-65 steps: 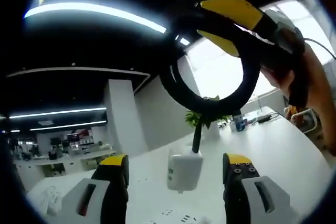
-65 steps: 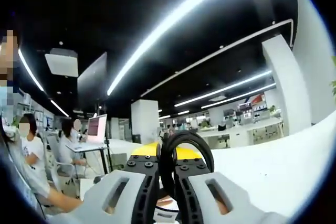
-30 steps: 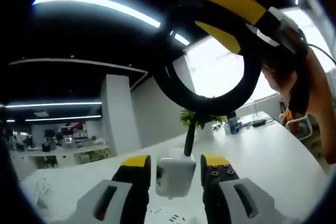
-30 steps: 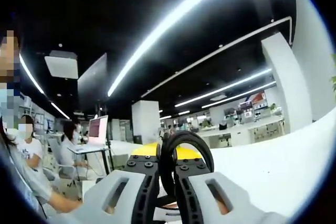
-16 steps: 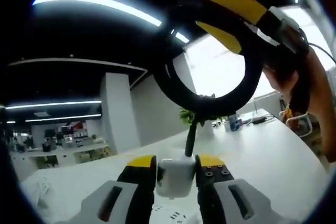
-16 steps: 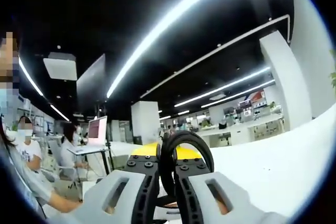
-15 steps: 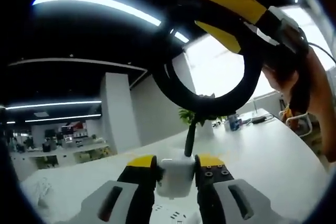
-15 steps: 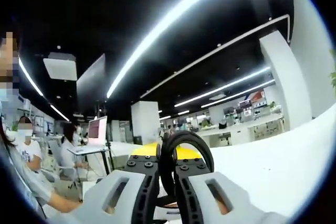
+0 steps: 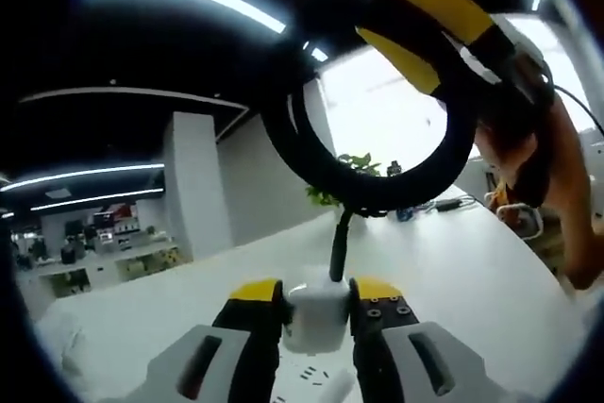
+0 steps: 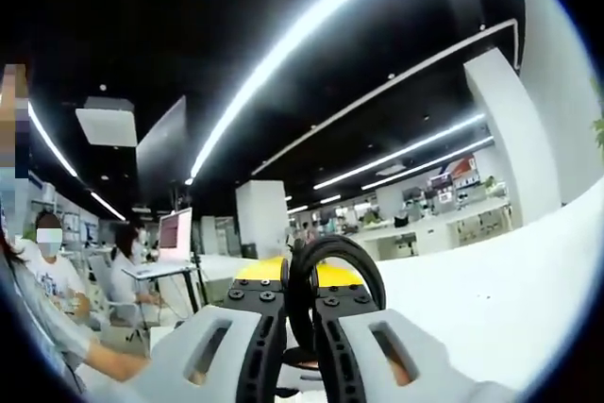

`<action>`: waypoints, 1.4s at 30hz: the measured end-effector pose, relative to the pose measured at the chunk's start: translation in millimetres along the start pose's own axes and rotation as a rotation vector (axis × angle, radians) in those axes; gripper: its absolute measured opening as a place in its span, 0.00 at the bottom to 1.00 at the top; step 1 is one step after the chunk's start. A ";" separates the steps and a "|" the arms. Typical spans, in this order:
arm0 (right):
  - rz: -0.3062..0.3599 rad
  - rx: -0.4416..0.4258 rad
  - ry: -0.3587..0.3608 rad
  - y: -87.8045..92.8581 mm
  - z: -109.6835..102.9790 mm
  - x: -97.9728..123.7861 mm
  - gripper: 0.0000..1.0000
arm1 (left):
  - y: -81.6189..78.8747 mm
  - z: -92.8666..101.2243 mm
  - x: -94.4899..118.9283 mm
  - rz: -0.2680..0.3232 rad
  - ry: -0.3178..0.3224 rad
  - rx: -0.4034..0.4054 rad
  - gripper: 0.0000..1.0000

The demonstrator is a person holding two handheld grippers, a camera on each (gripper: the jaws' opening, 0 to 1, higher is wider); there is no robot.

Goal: Straighten the power strip on the desk, plug the charger into it

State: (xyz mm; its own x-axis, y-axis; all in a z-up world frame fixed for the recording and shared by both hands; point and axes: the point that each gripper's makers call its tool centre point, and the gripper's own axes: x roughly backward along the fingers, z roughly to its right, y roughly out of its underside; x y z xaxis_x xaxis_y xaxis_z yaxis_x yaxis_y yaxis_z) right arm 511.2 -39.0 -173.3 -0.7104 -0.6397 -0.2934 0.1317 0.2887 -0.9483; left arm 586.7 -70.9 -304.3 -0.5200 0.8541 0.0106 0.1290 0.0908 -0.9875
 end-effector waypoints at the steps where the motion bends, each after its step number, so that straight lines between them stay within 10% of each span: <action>1: -0.001 -0.002 0.000 0.8 0.4 0.0 0.07 | 0.7 0.2 -0.6 -0.007 0.007 -0.003 0.27; 42: -0.112 -0.012 0.052 38.2 28.1 -10.4 0.07 | 48.7 14.3 -8.2 -0.242 0.477 -0.068 0.26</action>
State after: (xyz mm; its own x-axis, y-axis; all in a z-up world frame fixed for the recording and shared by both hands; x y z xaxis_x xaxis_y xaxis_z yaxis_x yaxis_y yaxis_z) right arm 543.1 -41.4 -209.8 -0.7551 -0.6307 -0.1790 0.0413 0.2266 -0.9731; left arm 585.2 -80.8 -354.7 -0.1020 0.9410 0.3227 0.1153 0.3334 -0.9357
